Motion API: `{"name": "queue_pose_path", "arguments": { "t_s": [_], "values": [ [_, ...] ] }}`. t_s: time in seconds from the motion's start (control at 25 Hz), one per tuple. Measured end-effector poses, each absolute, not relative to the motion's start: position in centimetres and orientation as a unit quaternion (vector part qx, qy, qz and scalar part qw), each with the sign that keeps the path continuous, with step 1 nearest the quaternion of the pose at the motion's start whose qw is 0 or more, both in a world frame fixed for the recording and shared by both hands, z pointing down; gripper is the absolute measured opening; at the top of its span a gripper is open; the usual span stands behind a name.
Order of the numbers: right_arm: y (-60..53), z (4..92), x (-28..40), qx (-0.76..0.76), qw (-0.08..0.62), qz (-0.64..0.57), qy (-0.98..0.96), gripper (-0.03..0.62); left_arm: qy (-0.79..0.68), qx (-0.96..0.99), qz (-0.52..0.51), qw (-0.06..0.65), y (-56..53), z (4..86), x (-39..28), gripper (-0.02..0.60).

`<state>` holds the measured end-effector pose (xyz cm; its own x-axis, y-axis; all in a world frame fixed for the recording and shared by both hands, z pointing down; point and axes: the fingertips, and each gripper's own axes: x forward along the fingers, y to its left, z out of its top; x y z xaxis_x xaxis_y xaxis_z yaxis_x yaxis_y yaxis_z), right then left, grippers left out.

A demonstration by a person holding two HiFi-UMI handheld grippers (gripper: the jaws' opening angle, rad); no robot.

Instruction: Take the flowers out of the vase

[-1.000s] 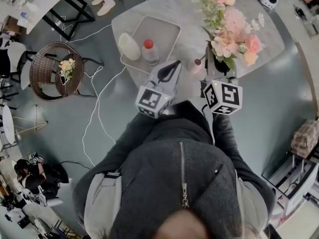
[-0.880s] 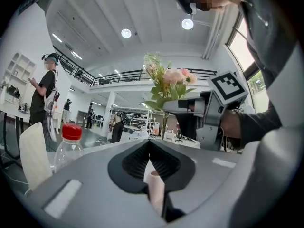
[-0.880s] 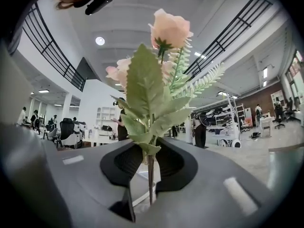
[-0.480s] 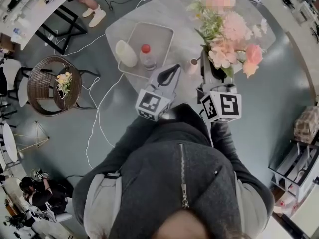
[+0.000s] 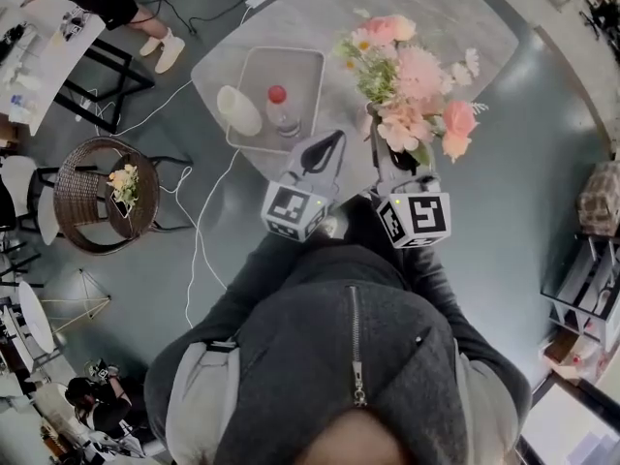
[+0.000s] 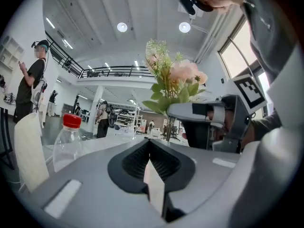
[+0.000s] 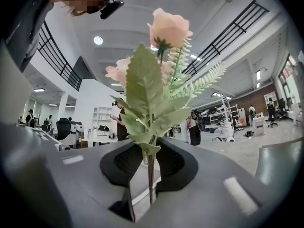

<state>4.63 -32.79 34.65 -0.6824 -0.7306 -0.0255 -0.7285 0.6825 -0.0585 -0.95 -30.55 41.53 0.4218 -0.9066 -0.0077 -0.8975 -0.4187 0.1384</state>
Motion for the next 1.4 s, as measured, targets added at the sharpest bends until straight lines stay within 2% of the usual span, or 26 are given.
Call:
{"name": "queue_pose_path", "arguments": {
  "t_s": [0.44,1.4],
  "values": [
    [-31.9,40.6,4.1,-0.418,-0.002,-0.08,0.905,0.078,-0.534,0.842,-0.041,0.067,-29.4,42.5,-2.6,0.009],
    [-31.6,42.1,4.7,-0.443,-0.019,-0.105,0.89,0.075,-0.516,0.853,-0.033,0.079,-29.1,42.9,-1.8,0.009]
  ]
}}
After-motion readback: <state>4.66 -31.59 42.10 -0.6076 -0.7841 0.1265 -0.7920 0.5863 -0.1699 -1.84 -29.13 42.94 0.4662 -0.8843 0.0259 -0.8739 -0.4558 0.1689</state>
